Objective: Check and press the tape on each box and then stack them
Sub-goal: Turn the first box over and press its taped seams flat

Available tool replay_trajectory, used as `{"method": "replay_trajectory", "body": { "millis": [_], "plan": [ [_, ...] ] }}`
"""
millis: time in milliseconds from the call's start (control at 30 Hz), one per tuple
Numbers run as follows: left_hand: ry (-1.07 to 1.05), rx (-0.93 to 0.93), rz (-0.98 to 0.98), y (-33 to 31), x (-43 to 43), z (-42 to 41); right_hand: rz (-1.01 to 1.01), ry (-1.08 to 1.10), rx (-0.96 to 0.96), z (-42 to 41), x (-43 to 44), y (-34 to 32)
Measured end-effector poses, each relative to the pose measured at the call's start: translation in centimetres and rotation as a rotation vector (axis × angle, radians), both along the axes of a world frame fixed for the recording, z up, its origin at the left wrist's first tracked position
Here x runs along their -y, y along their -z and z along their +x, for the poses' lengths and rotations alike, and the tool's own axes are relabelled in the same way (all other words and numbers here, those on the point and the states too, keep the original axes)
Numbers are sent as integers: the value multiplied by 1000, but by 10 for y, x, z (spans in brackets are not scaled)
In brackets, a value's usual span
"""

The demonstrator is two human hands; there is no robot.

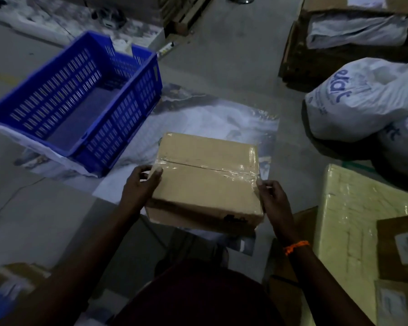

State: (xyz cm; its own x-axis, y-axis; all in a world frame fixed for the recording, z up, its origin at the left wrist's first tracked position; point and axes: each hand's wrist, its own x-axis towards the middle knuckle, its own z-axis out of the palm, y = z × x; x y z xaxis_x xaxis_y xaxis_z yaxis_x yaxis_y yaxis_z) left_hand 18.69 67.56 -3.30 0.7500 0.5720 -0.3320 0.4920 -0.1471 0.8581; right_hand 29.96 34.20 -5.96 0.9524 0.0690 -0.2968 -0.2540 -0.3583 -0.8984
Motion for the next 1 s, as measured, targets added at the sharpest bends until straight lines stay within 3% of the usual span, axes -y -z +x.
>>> {"method": "replay_trajectory", "body": {
  "millis": [333,467,600,833,1000],
  "plan": [
    [-97,-109,-34,31,9,7,-114,74,8,13,-9,28],
    [34,-7,-82,14,3,32,-56,16,-65,34,-18,24],
    [57,30,-230,4,-3,56,-19,-109,-4,58,-37,18],
    [-61,197,-177,-19,-6,78,68,-28,93,81,-51,-21],
    [-64,332,-189,-41,-13,77,298,87,78,82,-52,-54]
  ]
}}
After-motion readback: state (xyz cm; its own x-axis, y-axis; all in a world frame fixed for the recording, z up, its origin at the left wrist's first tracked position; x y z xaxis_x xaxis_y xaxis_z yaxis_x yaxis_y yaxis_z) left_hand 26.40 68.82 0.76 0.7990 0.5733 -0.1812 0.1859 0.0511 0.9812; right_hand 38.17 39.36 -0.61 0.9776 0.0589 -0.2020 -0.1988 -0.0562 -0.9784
